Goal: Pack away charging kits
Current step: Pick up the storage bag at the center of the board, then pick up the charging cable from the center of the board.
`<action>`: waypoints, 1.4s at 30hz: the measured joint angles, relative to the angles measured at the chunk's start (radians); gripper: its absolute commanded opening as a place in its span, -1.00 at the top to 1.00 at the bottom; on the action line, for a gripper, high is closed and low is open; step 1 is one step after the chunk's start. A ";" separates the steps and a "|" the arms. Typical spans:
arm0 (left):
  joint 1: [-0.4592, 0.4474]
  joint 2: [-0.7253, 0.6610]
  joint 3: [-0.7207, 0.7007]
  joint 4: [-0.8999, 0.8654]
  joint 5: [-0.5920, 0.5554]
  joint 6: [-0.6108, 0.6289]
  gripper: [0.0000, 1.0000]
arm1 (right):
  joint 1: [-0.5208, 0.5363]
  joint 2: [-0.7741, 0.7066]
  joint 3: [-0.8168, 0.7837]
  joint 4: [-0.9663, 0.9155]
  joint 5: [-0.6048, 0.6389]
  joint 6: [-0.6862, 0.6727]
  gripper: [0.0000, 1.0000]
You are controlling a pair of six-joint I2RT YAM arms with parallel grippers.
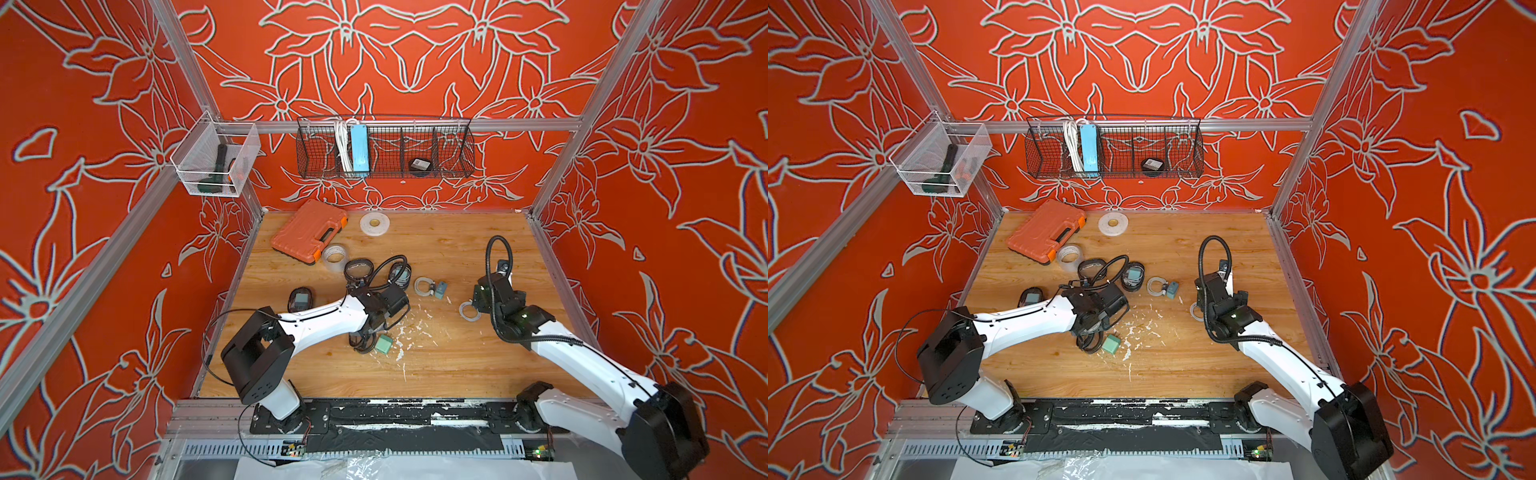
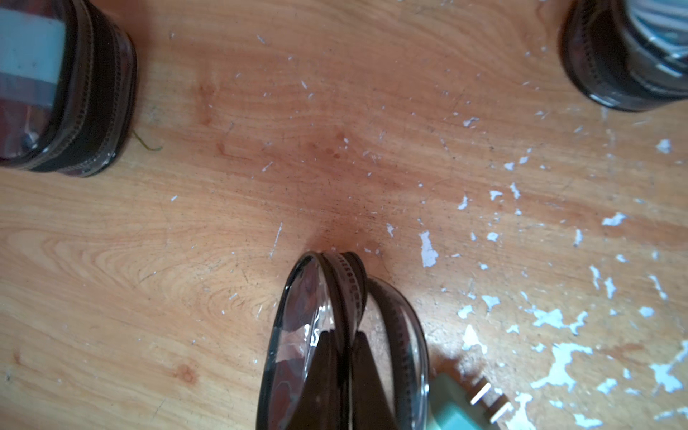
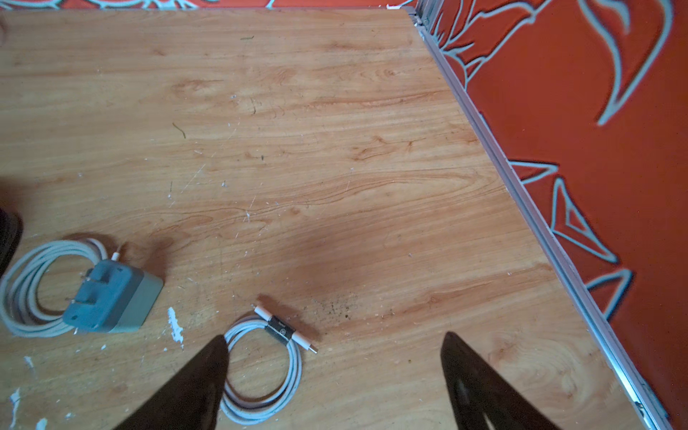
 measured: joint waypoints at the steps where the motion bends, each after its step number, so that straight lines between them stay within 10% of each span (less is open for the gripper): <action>1: -0.001 0.000 -0.002 0.006 0.004 0.005 0.82 | -0.002 0.013 0.004 0.000 -0.016 0.000 -0.62; 24: -0.001 0.018 0.121 0.058 0.035 0.098 1.00 | -0.149 0.421 0.147 0.021 -0.287 0.034 -0.14; 42: -0.001 0.156 0.324 0.026 0.018 0.160 1.00 | -0.150 0.446 0.116 0.060 -0.422 0.049 -0.06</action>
